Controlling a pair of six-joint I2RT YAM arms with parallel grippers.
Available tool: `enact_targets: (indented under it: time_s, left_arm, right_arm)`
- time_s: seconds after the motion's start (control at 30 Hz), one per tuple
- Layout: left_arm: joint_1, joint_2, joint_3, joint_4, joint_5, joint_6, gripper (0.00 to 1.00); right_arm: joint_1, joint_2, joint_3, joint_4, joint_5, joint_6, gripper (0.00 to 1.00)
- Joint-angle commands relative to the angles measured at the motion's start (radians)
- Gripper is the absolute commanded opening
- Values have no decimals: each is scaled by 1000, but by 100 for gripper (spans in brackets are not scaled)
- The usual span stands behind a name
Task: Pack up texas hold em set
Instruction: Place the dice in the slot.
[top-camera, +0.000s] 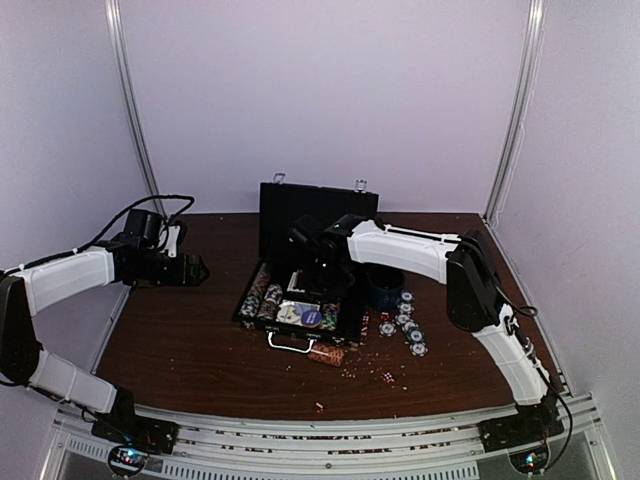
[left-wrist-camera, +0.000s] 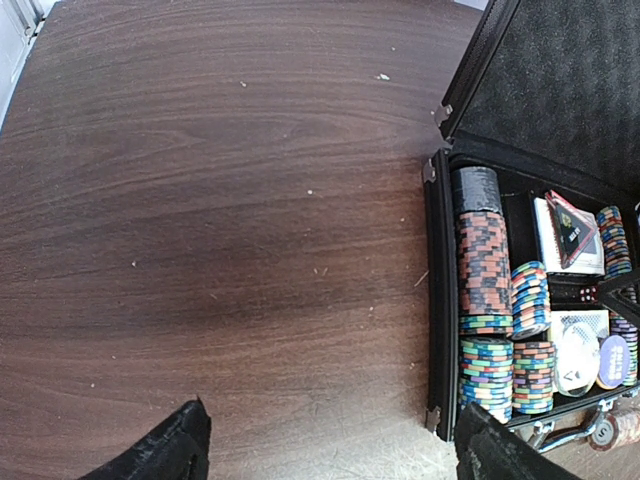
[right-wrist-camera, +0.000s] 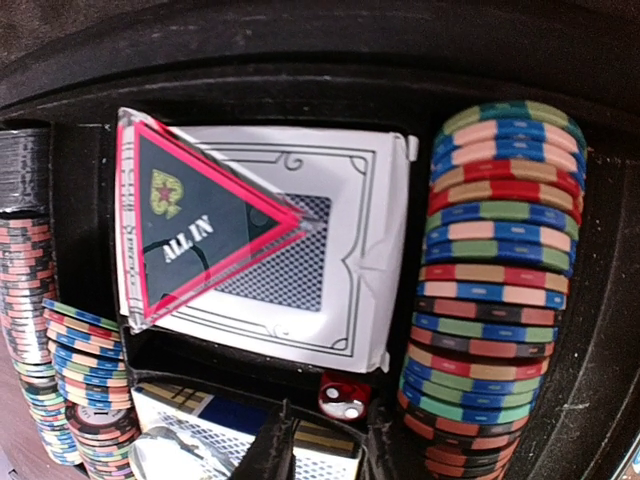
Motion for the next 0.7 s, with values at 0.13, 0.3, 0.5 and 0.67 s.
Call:
enact_targets:
  time_s: [0.13, 0.3, 0.5, 0.67]
  left_arm:
    - [9, -22, 14, 7, -1, 11, 87]
    - [9, -22, 48, -43, -29, 15, 87]
    - [8, -18, 70, -80, -39, -22, 87]
    - [8, -34, 60, -79, -36, -61, 87]
  right_arm:
    - [0, -30, 8, 30, 34, 5, 27]
    - [0, -88, 10, 90, 34, -40, 35]
    - [8, -190, -8, 92, 62, -153, 42]
    - [93, -319, -117, 63, 107, -256, 52]
